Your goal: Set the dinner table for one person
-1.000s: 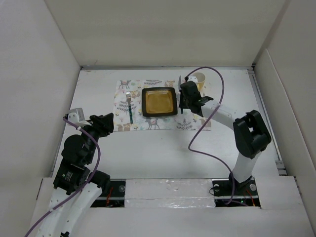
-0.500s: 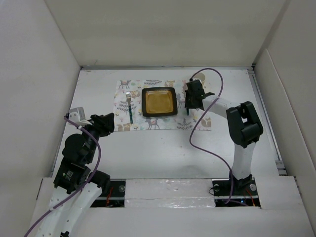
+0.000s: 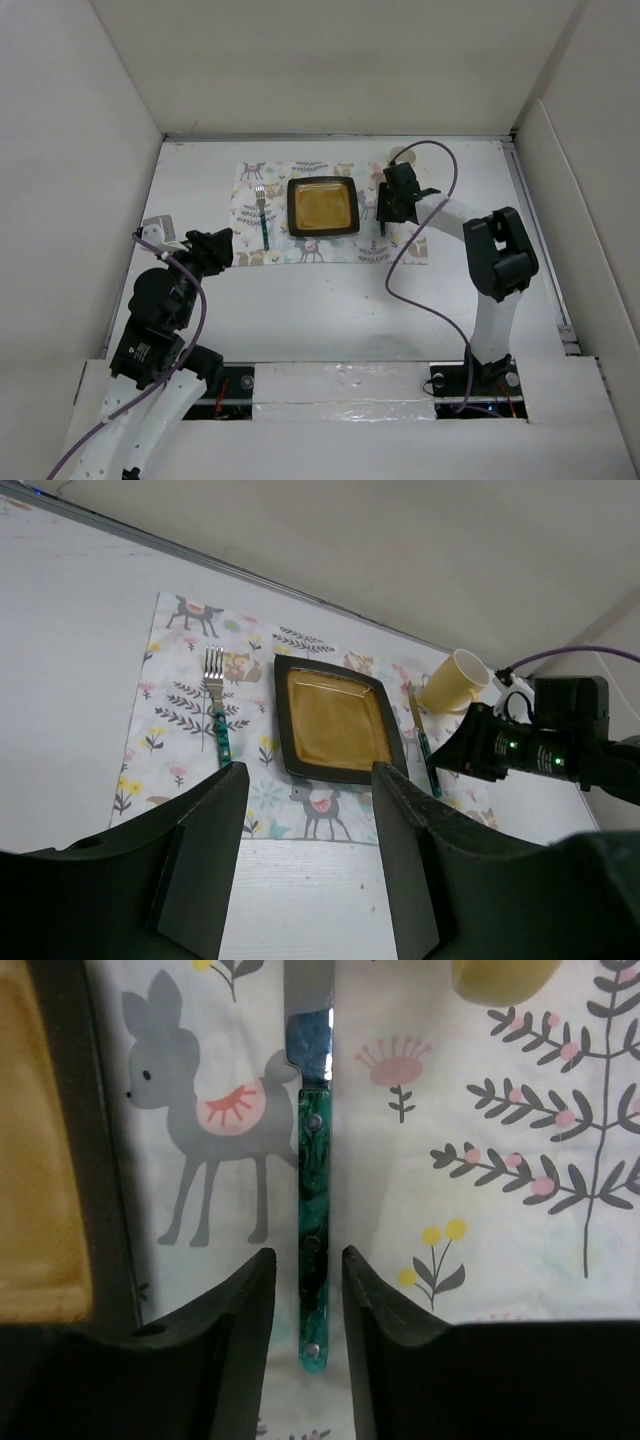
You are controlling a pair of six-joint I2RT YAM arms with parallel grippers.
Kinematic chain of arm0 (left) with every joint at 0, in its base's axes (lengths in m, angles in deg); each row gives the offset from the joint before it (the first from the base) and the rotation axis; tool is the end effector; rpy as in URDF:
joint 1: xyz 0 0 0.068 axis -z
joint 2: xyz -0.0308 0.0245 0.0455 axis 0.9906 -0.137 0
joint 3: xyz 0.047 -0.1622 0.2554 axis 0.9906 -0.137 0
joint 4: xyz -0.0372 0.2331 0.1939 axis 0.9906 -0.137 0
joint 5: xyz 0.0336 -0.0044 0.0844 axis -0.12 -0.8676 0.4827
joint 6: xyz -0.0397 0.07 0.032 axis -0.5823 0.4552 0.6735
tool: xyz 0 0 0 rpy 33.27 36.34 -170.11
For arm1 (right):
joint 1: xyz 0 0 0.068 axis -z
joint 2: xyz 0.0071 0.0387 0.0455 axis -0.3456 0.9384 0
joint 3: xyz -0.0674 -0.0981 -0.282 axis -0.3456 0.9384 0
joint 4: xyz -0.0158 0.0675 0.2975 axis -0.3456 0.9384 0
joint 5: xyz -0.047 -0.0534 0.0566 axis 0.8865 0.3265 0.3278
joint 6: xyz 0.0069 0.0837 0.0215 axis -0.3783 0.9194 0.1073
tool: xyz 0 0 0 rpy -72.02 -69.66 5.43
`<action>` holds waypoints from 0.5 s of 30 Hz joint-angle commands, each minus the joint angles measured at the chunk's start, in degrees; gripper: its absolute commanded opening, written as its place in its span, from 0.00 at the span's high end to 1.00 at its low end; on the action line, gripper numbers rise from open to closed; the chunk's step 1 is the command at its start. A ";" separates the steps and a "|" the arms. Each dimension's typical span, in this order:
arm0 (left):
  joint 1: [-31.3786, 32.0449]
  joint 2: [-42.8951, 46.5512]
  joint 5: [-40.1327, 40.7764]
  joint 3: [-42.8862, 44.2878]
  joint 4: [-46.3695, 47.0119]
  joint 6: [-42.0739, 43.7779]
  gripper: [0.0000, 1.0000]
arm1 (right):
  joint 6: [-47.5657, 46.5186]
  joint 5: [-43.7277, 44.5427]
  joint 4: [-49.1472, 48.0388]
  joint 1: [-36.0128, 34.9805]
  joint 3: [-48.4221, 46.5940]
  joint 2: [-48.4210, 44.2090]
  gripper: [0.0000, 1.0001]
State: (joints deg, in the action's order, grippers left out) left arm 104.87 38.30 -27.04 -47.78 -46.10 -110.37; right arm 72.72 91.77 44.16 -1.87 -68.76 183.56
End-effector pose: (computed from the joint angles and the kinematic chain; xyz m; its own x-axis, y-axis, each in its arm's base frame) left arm 0.1387 -0.0399 0.3868 0.0088 -0.4412 -0.8974 0.1969 0.8806 -0.4310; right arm 0.4653 0.1769 0.1420 -0.7635 0.0797 -0.6408 -0.0080 0.9911 0.1329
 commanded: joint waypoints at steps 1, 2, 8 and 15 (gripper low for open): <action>-0.24 -0.34 0.41 1.10 2.55 0.78 0.51 | 0.06 -1.00 -0.59 -0.24 -0.29 -6.39 0.60; -0.24 -0.25 0.67 1.02 2.64 0.78 0.51 | -0.03 -1.00 -0.24 -0.24 -0.03 -9.10 0.56; -0.24 -0.34 0.85 1.01 2.20 0.52 0.44 | -1.52 -0.04 1.09 -5.06 0.66 -22.63 0.48; -0.24 0.54 1.90 1.19 2.20 0.34 0.35 | -2.75 9.27 -8.22 -12.80 14.54 -54.96 0.97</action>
State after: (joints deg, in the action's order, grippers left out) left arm 104.87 38.32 -26.34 -47.78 -46.12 -110.39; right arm 71.60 94.70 42.08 -12.16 -59.71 141.27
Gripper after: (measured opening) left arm 0.645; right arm 0.090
